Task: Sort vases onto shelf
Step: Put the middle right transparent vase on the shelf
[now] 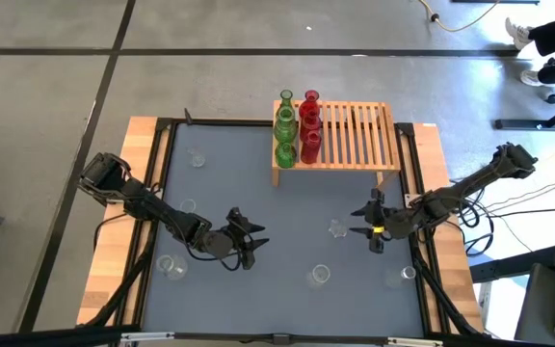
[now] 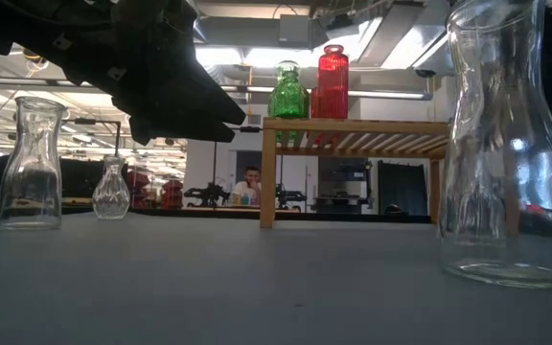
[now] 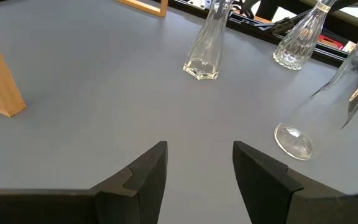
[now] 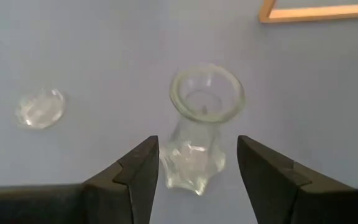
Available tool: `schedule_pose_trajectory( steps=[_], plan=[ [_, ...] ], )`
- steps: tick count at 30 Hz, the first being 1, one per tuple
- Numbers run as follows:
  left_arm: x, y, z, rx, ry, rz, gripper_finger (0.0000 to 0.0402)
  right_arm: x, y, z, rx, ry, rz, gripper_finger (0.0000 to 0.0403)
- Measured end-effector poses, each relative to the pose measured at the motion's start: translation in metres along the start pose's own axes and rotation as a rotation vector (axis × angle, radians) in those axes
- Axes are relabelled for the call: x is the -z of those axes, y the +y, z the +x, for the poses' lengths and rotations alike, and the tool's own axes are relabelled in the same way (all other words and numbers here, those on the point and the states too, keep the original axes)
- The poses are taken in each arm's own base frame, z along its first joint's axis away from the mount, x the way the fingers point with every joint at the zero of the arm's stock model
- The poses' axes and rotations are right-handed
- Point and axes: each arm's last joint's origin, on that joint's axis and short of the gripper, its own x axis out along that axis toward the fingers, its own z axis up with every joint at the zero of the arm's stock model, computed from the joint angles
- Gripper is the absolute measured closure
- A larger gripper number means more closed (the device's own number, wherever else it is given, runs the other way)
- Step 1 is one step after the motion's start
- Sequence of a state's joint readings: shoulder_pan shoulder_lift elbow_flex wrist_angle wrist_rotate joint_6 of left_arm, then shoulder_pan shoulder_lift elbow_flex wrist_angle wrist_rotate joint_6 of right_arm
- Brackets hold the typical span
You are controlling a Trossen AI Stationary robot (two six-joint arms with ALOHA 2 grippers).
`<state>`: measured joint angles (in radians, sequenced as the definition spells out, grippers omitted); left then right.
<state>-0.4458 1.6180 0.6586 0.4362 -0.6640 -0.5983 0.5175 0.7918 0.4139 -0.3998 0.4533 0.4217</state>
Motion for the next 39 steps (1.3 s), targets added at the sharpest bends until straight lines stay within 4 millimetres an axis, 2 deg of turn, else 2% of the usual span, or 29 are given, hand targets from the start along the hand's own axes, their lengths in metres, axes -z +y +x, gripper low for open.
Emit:
schedule_pose_trajectory(
  steps=[9,16,29,32,37,39],
  plan=[
    [0.0,0.0,0.0,0.0,0.0,0.0,0.0226,0.006,0.002,0.013,0.006,-0.166,0.005,0.02],
    [0.0,0.0,0.0,0.0,0.0,0.0,0.0226,0.005,0.001,0.013,0.056,-0.193,0.005,0.02],
    [0.0,0.0,0.0,-0.005,-0.004,-0.001,0.0226,0.001,0.01,0.029,0.078,-0.22,-0.053,0.0202],
    [0.0,0.0,0.0,-0.005,-0.005,-0.001,0.0226,0.002,0.01,0.029,0.081,-0.215,-0.057,0.0217],
    [0.0,0.0,0.0,-0.004,-0.004,0.002,0.0226,0.002,0.01,0.029,0.08,-0.211,-0.059,0.0276],
    [0.0,0.0,0.0,-0.004,-0.004,0.002,0.0226,0.002,0.01,0.029,0.081,-0.212,-0.059,0.0287]
  ],
)
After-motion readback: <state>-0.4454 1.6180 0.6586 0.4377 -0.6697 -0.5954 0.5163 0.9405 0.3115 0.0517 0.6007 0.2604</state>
